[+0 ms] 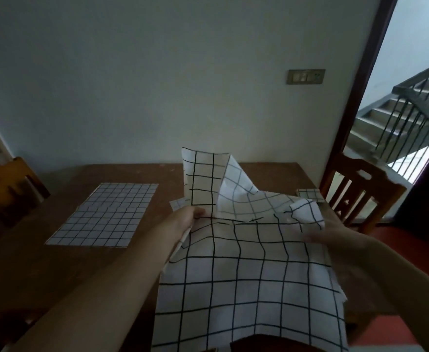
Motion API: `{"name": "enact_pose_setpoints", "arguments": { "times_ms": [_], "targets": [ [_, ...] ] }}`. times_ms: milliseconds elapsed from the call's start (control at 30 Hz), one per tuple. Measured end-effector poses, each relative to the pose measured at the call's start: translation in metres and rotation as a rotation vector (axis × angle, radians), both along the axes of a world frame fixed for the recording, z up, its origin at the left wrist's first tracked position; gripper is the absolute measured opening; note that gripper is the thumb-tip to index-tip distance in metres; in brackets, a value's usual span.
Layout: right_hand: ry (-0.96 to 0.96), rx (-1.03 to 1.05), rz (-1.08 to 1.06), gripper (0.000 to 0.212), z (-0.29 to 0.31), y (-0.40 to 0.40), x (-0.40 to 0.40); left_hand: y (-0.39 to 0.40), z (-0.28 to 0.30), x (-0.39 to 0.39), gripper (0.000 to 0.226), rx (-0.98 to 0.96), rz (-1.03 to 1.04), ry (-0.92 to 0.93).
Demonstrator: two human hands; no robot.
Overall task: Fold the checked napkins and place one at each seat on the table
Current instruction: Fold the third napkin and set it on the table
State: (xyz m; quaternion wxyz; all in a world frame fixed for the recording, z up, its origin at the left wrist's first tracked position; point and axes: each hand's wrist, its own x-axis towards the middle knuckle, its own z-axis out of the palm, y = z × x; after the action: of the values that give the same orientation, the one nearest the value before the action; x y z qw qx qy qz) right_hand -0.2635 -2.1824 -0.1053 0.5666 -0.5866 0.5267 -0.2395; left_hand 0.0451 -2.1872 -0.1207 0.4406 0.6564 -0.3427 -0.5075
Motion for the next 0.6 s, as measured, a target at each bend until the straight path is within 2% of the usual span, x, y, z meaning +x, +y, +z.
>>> {"name": "enact_pose_setpoints", "arguments": {
  "times_ms": [100,167,233,300,433,533,600],
  "targets": [
    [0.129,-0.101,0.0,0.014,-0.001,0.002,0.011,0.002,0.003,0.006,0.021,0.05,0.004,-0.019],
    [0.13,-0.162,-0.192,0.014,-0.002,-0.008,0.016,0.006,0.006,0.011,0.028,0.103,-0.021,0.052],
    [-0.031,-0.054,-0.359,0.009,-0.007,-0.018,0.015,0.014,0.01,0.015,0.027,0.13,-0.122,0.084],
    [-0.196,0.071,-0.424,0.007,-0.007,-0.022,0.013,0.019,0.011,0.02,0.025,0.124,-0.199,0.017],
    [-0.203,0.126,-0.454,0.031,-0.024,-0.033,-0.001,0.024,0.007,0.026,0.029,0.064,-0.084,-0.071],
    [-0.215,0.124,-0.492,0.026,-0.024,-0.033,-0.002,0.023,0.001,0.032,0.031,0.041,-0.001,-0.118],
    [-0.165,0.125,-0.516,0.024,-0.023,-0.036,-0.001,0.022,-0.001,0.034,0.039,0.019,0.038,-0.11]
  ]
}}
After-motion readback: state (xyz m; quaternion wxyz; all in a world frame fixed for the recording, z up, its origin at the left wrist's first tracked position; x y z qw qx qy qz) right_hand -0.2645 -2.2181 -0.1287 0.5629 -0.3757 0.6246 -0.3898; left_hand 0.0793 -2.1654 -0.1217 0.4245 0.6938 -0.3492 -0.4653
